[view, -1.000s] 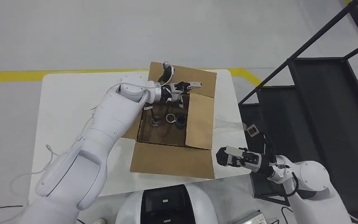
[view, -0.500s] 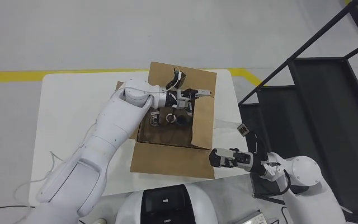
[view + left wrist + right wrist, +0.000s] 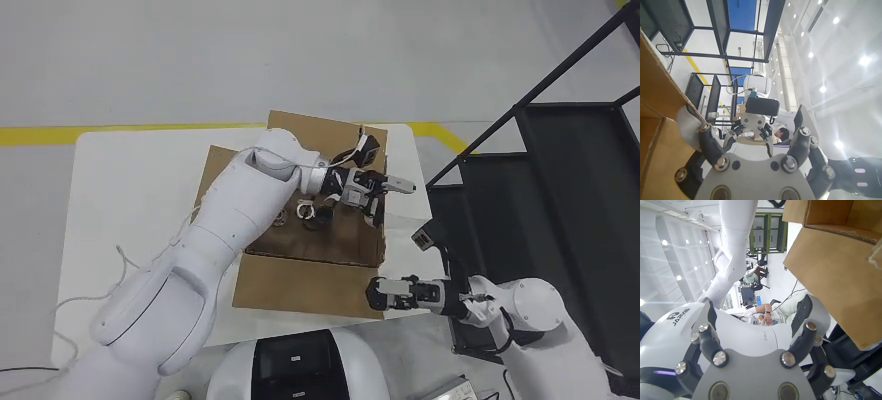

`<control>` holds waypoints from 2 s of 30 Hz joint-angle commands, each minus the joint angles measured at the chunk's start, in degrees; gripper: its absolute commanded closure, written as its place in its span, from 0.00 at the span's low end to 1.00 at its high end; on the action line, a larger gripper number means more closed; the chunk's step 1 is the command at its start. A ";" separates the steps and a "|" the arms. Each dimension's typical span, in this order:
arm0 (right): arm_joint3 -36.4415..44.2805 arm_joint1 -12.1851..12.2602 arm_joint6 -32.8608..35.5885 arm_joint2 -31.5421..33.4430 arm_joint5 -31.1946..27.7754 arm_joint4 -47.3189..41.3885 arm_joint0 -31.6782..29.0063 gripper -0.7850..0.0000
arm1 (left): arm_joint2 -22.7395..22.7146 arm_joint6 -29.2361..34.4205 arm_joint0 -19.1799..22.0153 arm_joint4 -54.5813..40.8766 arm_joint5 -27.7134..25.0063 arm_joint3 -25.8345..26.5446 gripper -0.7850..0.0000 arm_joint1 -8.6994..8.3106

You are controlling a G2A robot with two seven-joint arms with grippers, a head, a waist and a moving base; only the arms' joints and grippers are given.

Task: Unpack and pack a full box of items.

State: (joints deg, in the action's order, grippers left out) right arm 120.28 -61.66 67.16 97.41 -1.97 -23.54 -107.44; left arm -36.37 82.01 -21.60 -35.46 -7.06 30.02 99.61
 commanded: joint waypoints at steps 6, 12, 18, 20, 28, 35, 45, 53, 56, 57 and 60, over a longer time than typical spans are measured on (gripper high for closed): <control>0.43 -0.04 -11.48 2.36 0.51 5.85 -2.38 0.00 | 2.03 0.99 1.92 -1.43 -0.64 -7.62 0.00 4.12; 1.98 -0.28 -19.25 6.22 -0.81 7.02 -7.67 0.00 | 1.95 2.08 3.73 -1.11 -2.06 -13.19 0.00 5.57; 1.27 -0.31 -20.86 7.88 -1.55 4.60 -7.49 0.00 | 0.80 4.16 3.94 -1.23 -3.31 -14.87 0.00 5.37; 1.04 -0.37 -22.23 7.92 -1.91 4.24 -7.04 0.00 | 0.08 4.61 4.16 -1.74 -3.75 -14.86 0.00 5.13; -1.25 -0.66 -29.94 5.79 -0.14 7.60 -4.70 0.00 | -4.30 5.99 5.74 -4.11 -9.22 -14.40 0.00 2.10; -3.41 -1.29 -37.67 3.76 -2.73 6.14 -2.45 0.00 | -8.72 4.35 3.67 -2.99 -10.87 -9.73 0.00 -3.06; -4.95 -1.56 -33.95 -1.53 -2.91 4.50 1.66 0.00 | -15.05 0.37 -5.51 2.63 -6.57 3.76 0.00 -10.34; -4.10 -1.13 -28.23 -5.27 3.15 9.20 4.36 0.00 | -20.18 -5.15 -14.30 9.25 1.94 21.49 0.00 -14.76; -2.85 -1.04 -27.64 -7.11 4.41 12.12 5.00 0.00 | -21.97 -6.27 -17.10 10.80 4.41 26.84 0.00 -15.93; -2.39 -1.03 -27.57 -8.08 4.57 13.30 5.30 0.00 | -22.50 -6.69 -17.94 11.33 5.05 28.31 0.00 -16.27; -1.45 -1.17 -29.57 -11.90 5.53 18.40 7.01 0.00 | -24.00 -7.44 -20.14 12.11 6.43 32.08 0.00 -17.12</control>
State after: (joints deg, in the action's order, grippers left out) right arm 118.59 -62.75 38.57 87.24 3.13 -7.21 -101.22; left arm -59.78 74.91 -40.83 -23.57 -1.03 60.61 82.81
